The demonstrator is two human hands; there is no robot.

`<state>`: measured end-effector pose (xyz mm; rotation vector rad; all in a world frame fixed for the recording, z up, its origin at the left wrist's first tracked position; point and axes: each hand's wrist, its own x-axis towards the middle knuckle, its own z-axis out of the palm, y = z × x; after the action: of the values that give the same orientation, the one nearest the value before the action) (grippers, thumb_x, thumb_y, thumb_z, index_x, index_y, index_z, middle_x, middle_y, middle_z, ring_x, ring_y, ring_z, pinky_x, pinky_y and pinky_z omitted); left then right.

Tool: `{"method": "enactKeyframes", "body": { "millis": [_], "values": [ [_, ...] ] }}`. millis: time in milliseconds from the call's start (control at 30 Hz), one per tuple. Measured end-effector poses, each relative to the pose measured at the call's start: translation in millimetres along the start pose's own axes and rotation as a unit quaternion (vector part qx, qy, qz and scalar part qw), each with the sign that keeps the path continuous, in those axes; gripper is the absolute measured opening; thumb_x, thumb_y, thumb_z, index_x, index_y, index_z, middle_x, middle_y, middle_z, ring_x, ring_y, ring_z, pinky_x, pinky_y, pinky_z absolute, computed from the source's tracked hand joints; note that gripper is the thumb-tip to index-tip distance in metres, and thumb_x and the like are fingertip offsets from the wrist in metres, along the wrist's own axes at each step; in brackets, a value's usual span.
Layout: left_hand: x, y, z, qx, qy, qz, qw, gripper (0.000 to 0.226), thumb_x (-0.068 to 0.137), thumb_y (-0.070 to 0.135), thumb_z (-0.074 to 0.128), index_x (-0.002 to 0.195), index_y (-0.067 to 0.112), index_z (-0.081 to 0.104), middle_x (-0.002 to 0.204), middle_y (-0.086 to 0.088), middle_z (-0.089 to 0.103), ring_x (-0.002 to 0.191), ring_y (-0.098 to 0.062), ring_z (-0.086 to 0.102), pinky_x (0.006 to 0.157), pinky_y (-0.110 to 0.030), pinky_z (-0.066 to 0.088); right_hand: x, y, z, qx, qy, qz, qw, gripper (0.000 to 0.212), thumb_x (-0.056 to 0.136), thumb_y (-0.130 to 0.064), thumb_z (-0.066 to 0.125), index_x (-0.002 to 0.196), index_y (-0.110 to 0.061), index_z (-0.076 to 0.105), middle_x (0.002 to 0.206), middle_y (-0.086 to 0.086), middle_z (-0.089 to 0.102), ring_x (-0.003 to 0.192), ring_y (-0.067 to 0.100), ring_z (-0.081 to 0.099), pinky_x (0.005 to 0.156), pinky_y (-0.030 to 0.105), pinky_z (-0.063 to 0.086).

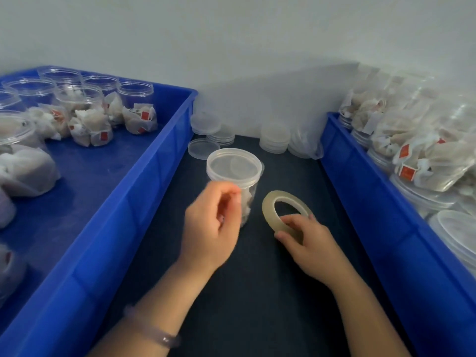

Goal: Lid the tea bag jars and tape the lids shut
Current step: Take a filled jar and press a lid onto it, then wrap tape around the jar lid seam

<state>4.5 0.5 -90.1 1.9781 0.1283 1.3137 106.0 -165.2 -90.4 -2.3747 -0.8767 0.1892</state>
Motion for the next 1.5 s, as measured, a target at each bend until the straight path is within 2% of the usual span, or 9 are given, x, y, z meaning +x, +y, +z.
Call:
{"method": "enactKeyframes", "body": {
  "millis": [133,267,433,567,767,967,1267,1400,1500],
  "values": [
    [-15,13,8,-0.034,-0.243,-0.124,0.962,0.053,0.089,0.04,0.06,0.138,0.028,0.045,0.114,0.016,0.055,0.099,0.001,0.058,0.081,-0.016,0.05,-15,-20,-8,0.244,-0.041,-0.049,0.968,0.031,0.073,-0.033,0.076,0.101,-0.031,0.064,0.088,-0.011,0.073,0.076,0.003,0.068,0.065,0.015,0.052],
    [-13,16,10,-0.078,-0.189,-0.122,0.971,0.053,0.08,0.039,0.059,0.13,0.026,0.05,0.113,0.007,0.062,0.098,0.0,0.062,0.084,-0.015,0.05,-19,-26,-3,0.245,-0.033,-0.08,0.966,0.045,0.072,-0.01,0.081,0.107,-0.032,0.062,0.101,-0.021,0.07,0.094,-0.002,0.066,0.079,0.011,0.049],
    [-16,18,10,-0.007,-0.072,-0.061,0.996,0.025,0.079,0.022,0.07,0.101,0.009,0.073,0.093,0.006,0.072,0.085,-0.001,0.068,0.076,-0.013,0.053,-19,-35,16,0.252,0.057,-0.075,0.963,0.044,0.072,-0.021,0.08,0.109,-0.034,0.061,0.096,-0.031,0.067,0.092,-0.009,0.064,0.076,0.004,0.045],
    [-13,14,6,-0.075,-0.111,-0.163,0.977,0.018,0.083,0.011,0.069,0.1,0.013,0.075,0.091,0.008,0.073,0.083,0.0,0.069,0.077,-0.018,0.054,-18,-29,13,0.266,0.042,-0.075,0.96,0.045,0.071,-0.018,0.081,0.107,-0.036,0.061,0.094,-0.026,0.07,0.09,-0.005,0.066,0.077,0.007,0.048],
    [-15,17,9,0.072,-0.134,-0.075,0.985,0.011,0.093,0.011,0.058,0.097,0.009,0.068,0.087,0.006,0.066,0.08,-0.009,0.064,0.071,-0.022,0.05,-19,-30,14,0.232,0.045,-0.091,0.967,0.044,0.075,-0.019,0.079,0.104,-0.045,0.058,0.097,-0.031,0.067,0.093,-0.009,0.064,0.079,0.005,0.046],
    [-5,10,-4,-0.041,-0.22,-0.166,0.96,0.012,0.087,0.021,0.065,0.093,0.031,0.064,0.084,0.013,0.068,0.083,0.002,0.065,0.073,-0.013,0.051,-19,-27,11,0.221,0.046,-0.115,0.967,0.045,0.076,-0.013,0.078,0.104,-0.043,0.059,0.097,-0.032,0.067,0.092,-0.01,0.064,0.077,0.004,0.045],
    [3,15,-12,-0.04,-0.352,-0.201,0.913,0.011,0.095,0.022,0.052,0.086,0.02,0.059,0.068,0.016,0.062,0.064,0.003,0.06,0.062,-0.009,0.045,-12,-21,10,0.163,0.104,-0.091,0.977,0.046,0.072,-0.048,0.068,0.116,-0.046,0.054,0.079,-0.02,0.069,0.079,-0.005,0.064,0.07,0.006,0.046],
    [9,20,-15,-0.118,-0.335,-0.257,0.899,0.014,0.095,0.017,0.052,0.084,0.016,0.06,0.063,0.015,0.062,0.059,0.001,0.06,0.061,-0.009,0.045,-10,-20,5,0.169,0.099,-0.1,0.976,0.024,0.079,-0.04,0.068,0.096,-0.053,0.057,0.073,-0.013,0.066,0.064,0.004,0.058,0.059,0.015,0.045],
    [7,20,-14,-0.027,-0.258,-0.208,0.943,0.015,0.093,0.026,0.051,0.08,0.026,0.058,0.067,0.012,0.062,0.061,-0.001,0.06,0.059,-0.012,0.045,-8,-21,-4,0.153,0.131,-0.106,0.974,0.024,0.085,-0.023,0.067,0.082,-0.047,0.062,0.075,-0.013,0.065,0.068,0.006,0.058,0.06,0.015,0.045]
  ]
}}
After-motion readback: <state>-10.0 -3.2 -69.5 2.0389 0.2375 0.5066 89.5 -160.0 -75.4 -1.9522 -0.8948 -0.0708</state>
